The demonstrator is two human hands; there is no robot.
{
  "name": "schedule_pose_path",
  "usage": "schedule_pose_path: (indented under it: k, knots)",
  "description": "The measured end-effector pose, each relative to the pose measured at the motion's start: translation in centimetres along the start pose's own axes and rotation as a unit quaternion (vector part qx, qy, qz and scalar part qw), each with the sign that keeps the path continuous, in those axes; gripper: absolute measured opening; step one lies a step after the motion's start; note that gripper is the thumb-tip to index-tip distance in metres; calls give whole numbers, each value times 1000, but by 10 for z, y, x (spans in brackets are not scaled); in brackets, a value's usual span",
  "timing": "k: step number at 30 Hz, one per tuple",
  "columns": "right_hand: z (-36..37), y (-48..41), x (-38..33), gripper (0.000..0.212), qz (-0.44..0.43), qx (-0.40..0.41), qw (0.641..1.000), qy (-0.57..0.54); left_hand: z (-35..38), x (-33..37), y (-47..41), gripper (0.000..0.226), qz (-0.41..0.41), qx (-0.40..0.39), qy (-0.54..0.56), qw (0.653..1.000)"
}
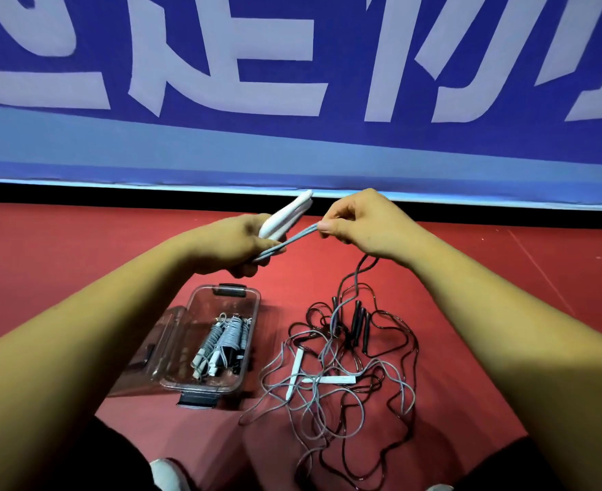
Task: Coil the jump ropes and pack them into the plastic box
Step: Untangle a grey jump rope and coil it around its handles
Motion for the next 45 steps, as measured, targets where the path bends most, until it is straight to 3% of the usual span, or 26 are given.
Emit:
schedule_pose_path:
  k: [4,8,11,14,19,23,27,29,33,36,41,45]
  knots:
    - [-14,-1,16,21,3,32,998,62,9,-3,3,9,-6,-74,47,996]
    - [-20,-2,31,14,0,23,996,82,11,-9,5,20,-29,-90,136,986]
    - [-20,-3,37,12,-3,7,994,108,14,-10,7,44,-31,-133,151,979]
    - [-15,-5,42,11,0,-42,988,150,11,-15,10,58,-18,-167,80,982]
    - [-4,-2,48,13,17,-111,981,156,-13,-34,12,14,-113,-56,-149,981]
    - [-10,-3,32,15,-21,-56,988,139,-14,-42,11,8,-176,-57,-274,944]
    - [-20,-4,28,14,-37,16,988,152,6,-36,9,10,-96,-111,-308,940]
    - [-25,-4,36,13,-31,45,990,130,13,-21,13,26,-26,-112,-331,937]
    - [-27,-6,51,17,-22,80,995,62,10,18,29,28,101,-19,-272,957]
    - [-6,-13,57,21,-9,35,999,-10,-6,31,36,19,154,84,-178,968]
    - [57,-12,78,28,86,-154,964,-200,-55,5,31,24,114,230,28,966]
    - [77,-8,80,29,112,-196,945,-238,-94,-29,28,12,41,321,83,942]
Point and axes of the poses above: each hand's wrist, its own y-axis away from the middle knuckle, its own z-axis out of the palm, x = y × z, the point moved 6 cm from there along -y, towards the middle knuckle, and after that the axes turned 10 degrees about -x, right-handed, at the moved point
